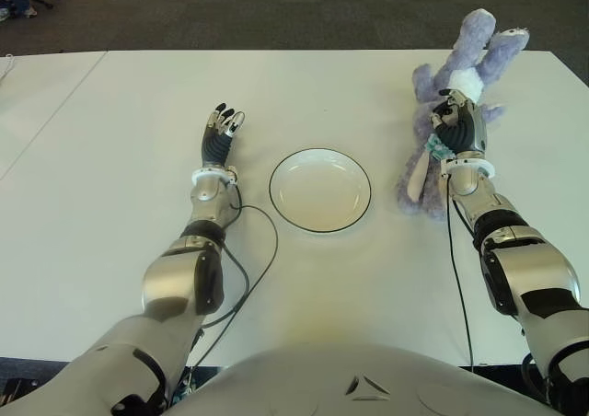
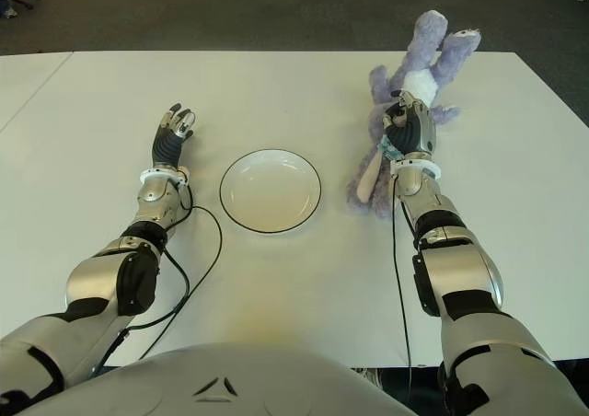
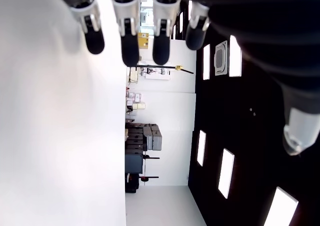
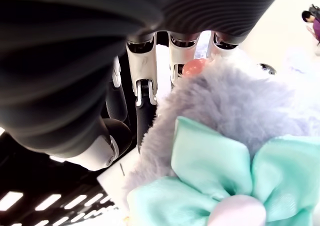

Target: Put the doll into the plate.

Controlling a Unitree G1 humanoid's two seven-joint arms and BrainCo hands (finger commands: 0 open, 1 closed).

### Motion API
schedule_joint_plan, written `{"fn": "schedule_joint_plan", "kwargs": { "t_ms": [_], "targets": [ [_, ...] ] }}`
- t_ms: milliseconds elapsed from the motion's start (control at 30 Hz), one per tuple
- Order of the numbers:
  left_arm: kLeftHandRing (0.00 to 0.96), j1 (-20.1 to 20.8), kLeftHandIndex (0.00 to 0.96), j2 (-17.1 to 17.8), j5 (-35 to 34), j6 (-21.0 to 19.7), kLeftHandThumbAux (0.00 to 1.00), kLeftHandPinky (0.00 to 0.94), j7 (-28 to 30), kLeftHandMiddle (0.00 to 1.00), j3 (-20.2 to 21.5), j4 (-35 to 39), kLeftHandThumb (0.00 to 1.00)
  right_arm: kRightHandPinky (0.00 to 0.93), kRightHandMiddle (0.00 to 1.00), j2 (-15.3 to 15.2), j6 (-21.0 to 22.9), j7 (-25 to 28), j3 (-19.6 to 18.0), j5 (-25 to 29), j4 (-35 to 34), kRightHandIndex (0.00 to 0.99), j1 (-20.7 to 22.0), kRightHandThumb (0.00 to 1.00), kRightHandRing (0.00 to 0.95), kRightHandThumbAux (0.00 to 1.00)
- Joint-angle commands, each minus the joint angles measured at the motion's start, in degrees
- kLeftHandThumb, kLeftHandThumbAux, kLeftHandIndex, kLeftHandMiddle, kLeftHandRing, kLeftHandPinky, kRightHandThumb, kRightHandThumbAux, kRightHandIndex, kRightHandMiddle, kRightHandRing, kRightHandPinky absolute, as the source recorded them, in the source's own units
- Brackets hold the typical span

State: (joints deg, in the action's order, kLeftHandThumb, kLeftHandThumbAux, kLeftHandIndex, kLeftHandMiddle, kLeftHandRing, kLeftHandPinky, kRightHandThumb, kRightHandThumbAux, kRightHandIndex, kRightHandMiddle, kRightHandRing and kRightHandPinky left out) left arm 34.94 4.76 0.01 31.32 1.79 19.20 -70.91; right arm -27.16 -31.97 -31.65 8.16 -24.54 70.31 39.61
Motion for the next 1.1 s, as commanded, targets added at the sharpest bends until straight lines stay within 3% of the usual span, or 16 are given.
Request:
{"fn": "schedule_joint_plan", "kwargs": {
  "t_ms": [33, 433, 567, 600, 633, 667, 767, 933, 1100],
  "targets": [
    [0.154, -10.50, 0.118, -2.95, 0.23, -5.62, 0.487, 0.125, -1.10, 0.169, -0.26, -6.76, 0.000, 0.837, 0.852, 1.38, -0.61, 3.86, -1.20, 2.51, 0.34, 0.440, -2.46, 0.699, 0.858, 0.714],
    [0.151, -10.44, 0.118, -3.04, 0.14, -5.71, 0.483, 0.110, -0.98, 0.166, -0.20, -6.77, 0.000, 0.802, 0.841, -0.22, -3.81, 8.74, -1.90, 3.97, -0.39, 0.440, -3.42, 0.699, 0.845, 0.715],
    [0.142, -10.42, 0.111, -2.98, 0.41, -5.73, 0.481, 0.108, -0.97, 0.157, -0.46, -6.78, 0.000, 0.691, 0.717, -1.45, -5.21, 7.63, -0.53, 2.07, -1.63, 0.427, -3.65, 0.690, 0.731, 0.719],
    [0.139, -10.43, 0.109, -2.95, 0.50, -5.71, 0.482, 0.104, -0.89, 0.155, -0.55, -6.78, 0.000, 0.451, 0.470, -2.28, -5.66, 6.26, 0.74, 0.20, -2.48, 0.312, -3.76, 0.419, 0.472, 0.626],
    [0.134, -10.44, 0.105, -2.92, 0.56, -5.69, 0.485, 0.099, -0.84, 0.149, -0.62, -6.78, 0.000, 0.144, 0.171, -2.88, -5.99, 5.26, 1.67, -1.14, -3.10, 0.139, -3.84, 0.177, 0.161, 0.537],
    [0.133, -10.48, 0.104, -2.97, 0.56, -5.71, 0.486, 0.097, -0.78, 0.148, -0.56, -6.85, 0.000, 0.066, 0.095, -3.47, -6.02, 3.92, 2.76, -2.76, -3.56, 0.095, -3.84, 0.115, 0.083, 0.515],
    [0.134, -10.56, 0.106, -3.07, 0.47, -5.22, 0.478, 0.101, -0.72, 0.149, -0.43, -6.85, 0.000, 0.001, 0.008, -4.54, -4.70, -0.42, 5.57, -6.87, -3.81, 0.013, -3.60, 0.051, 0.007, 0.463],
    [0.130, -10.48, 0.105, -2.84, 1.15, -5.46, 0.477, 0.093, -1.14, 0.148, -1.08, -6.86, 0.000, 0.000, 0.000, -5.87, -1.24, -6.33, 9.02, -12.36, -4.09, 0.000, -3.13, 0.026, 0.000, 0.390],
    [0.133, -10.37, 0.100, -2.86, 0.89, -5.83, 0.484, 0.111, -1.26, 0.149, -0.91, -6.88, 0.000, 0.000, 0.000, -6.26, 0.55, -8.33, 10.60, -14.39, -3.74, 0.000, -2.67, 0.037, 0.000, 0.342]
  ]
}}
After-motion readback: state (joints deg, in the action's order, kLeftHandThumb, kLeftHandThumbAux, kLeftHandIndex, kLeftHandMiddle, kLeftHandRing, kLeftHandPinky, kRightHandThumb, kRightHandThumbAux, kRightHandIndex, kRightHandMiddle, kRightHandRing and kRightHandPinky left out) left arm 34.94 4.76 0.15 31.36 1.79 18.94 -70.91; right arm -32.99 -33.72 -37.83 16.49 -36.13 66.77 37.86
